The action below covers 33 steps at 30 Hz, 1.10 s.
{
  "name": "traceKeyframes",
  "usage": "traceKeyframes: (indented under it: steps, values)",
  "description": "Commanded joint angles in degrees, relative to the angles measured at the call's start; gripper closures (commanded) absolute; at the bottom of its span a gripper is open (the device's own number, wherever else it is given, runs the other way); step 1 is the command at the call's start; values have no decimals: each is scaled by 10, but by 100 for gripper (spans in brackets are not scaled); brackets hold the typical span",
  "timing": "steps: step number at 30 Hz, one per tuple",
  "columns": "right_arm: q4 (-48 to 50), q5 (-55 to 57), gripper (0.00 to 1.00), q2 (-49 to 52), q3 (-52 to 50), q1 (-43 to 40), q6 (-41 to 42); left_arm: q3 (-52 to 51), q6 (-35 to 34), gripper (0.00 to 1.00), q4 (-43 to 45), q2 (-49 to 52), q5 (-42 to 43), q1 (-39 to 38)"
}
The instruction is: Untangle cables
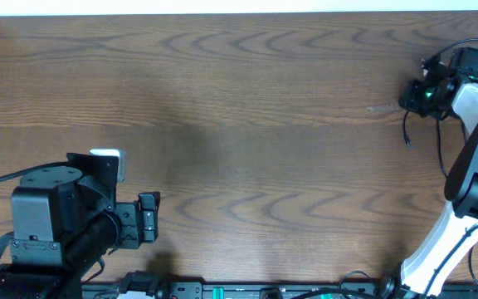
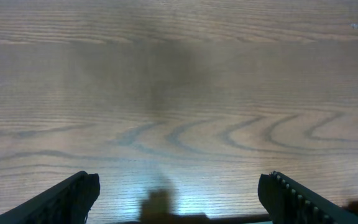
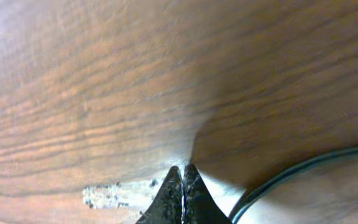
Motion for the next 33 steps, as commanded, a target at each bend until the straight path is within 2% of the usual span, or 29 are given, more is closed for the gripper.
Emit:
traceKeyframes:
  steps: [1,6,15,22,33]
  values:
    - [-17,62,99,11,6,3,-15,1,-2,13,1,1,7,2]
    - [-40,180,99,12,3,0,-13,1,-2,12,2,1,7,1]
    - [-66,300,99,54,-4,-36,-14,1,-3,13,2,1,7,2]
    - [-75,298,99,105,-4,-104,42,1,-2,12,2,1,7,1]
    - [-46,176,99,112,-4,-274,99,1,-2,12,2,1,7,1]
